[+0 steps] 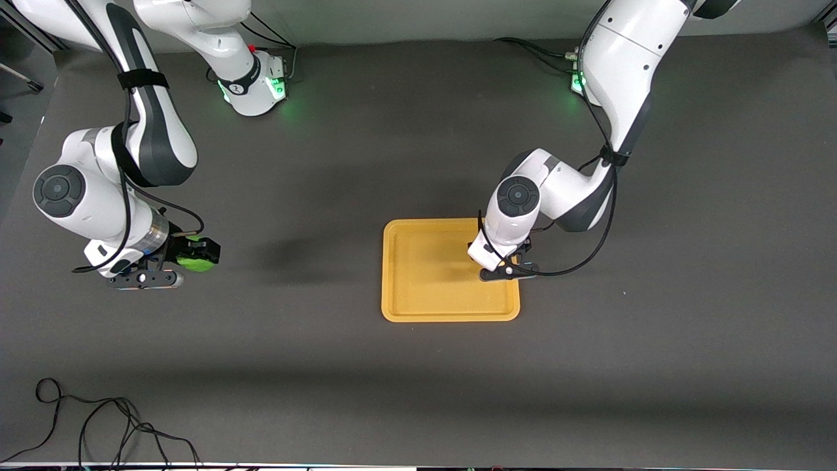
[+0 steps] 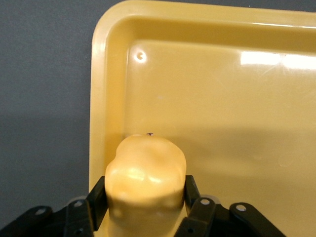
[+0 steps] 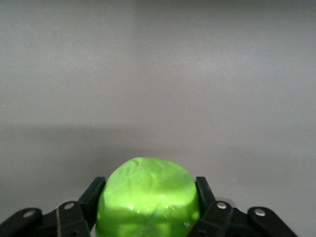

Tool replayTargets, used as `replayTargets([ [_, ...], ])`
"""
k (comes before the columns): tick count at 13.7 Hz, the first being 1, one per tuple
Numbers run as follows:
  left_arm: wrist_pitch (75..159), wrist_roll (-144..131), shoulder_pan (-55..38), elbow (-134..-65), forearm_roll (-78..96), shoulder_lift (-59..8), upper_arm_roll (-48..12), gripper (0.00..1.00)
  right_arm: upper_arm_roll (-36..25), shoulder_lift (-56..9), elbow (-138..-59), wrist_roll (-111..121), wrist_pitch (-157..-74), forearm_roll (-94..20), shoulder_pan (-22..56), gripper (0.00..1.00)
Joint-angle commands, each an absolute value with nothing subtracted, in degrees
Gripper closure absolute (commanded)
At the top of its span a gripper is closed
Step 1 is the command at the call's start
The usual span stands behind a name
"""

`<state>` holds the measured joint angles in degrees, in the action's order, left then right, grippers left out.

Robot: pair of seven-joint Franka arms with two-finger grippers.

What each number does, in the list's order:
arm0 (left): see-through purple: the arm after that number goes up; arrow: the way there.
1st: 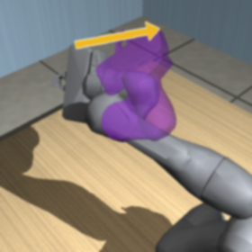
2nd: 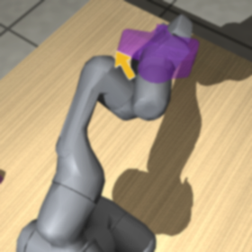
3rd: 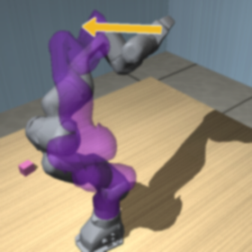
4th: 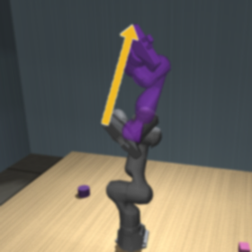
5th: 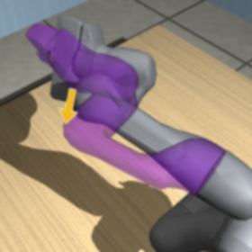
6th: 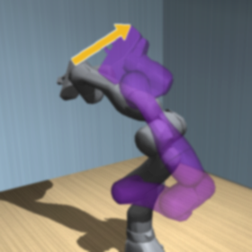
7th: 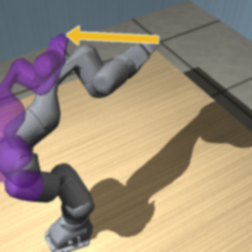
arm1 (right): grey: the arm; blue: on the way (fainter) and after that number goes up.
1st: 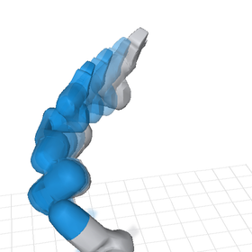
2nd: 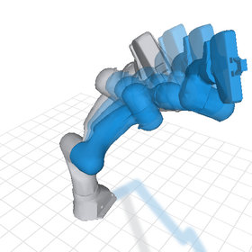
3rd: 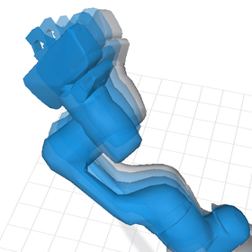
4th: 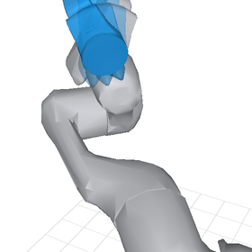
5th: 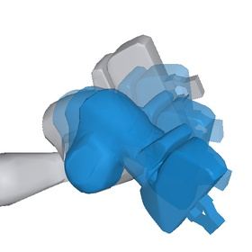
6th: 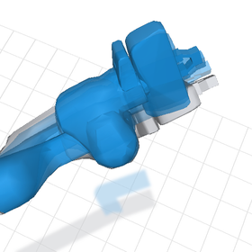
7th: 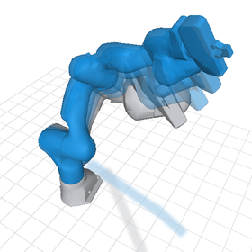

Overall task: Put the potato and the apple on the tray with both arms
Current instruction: 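Release the potato on the tray while the right gripper lifts the apple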

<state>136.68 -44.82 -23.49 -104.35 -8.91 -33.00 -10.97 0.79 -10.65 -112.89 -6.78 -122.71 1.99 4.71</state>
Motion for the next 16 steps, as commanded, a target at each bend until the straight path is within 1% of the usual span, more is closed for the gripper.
replayTargets([
  [1, 136.7, -45.7, -23.6, -103.0, -10.4, -33.7, -10.5, 0.00, 3.7, -11.5, -111.3, -12.6, -121.7, 1.9, 4.6, 0.62],
  [3, 135.4, -45.5, -23.5, -103.1, -10.4, -33.0, -10.5, 0.00, 4.8, -11.7, -109.9, -14.1, -121.6, 1.9, 4.6, 0.63],
  [5, 133.6, -45.3, -21.6, -103.2, -10.4, -30.3, -10.3, 0.00, 7.0, -13.0, -107.7, -16.2, -121.6, 1.9, 4.5, 0.63],
  [7, 129.4, -39.5, -16.5, -103.2, -9.6, -25.9, -10.7, 0.00, 11.3, -14.8, -106.4, -20.2, -122.1, 1.8, 4.5, 0.63],
  [8, 127.5, -35.9, -13.8, -103.3, -8.9, -23.5, -10.8, 0.00, 14.6, -16.6, -104.6, -24.1, -122.3, 1.9, 4.5, 0.63],
  [10, 123.2, -28.8, -9.1, -103.2, -6.3, -19.4, -10.8, 0.00, 20.5, -21.9, -99.1, -33.2, -122.5, 3.2, 4.6, 0.63],
  [13, 114.9, -19.3, -3.4, -103.3, -5.7, -14.0, -10.7, 0.00, 27.6, -30.8, -91.3, -43.6, -124.7, 11.3, 5.1, 0.63],
  [15, 109.2, -16.8, -2.6, -103.3, -5.8, -10.6, -10.4, 0.00, 30.9, -37.8, -85.8, -53.1, -125.1, 18.0, 7.5, 0.62],
  [16, 106.9, -15.2, -1.6, -103.3, -5.7, -9.1, -10.4, 0.00, 31.0, -41.6, -82.8, -59.4, -125.1, 20.4, 9.6, 0.55],
])
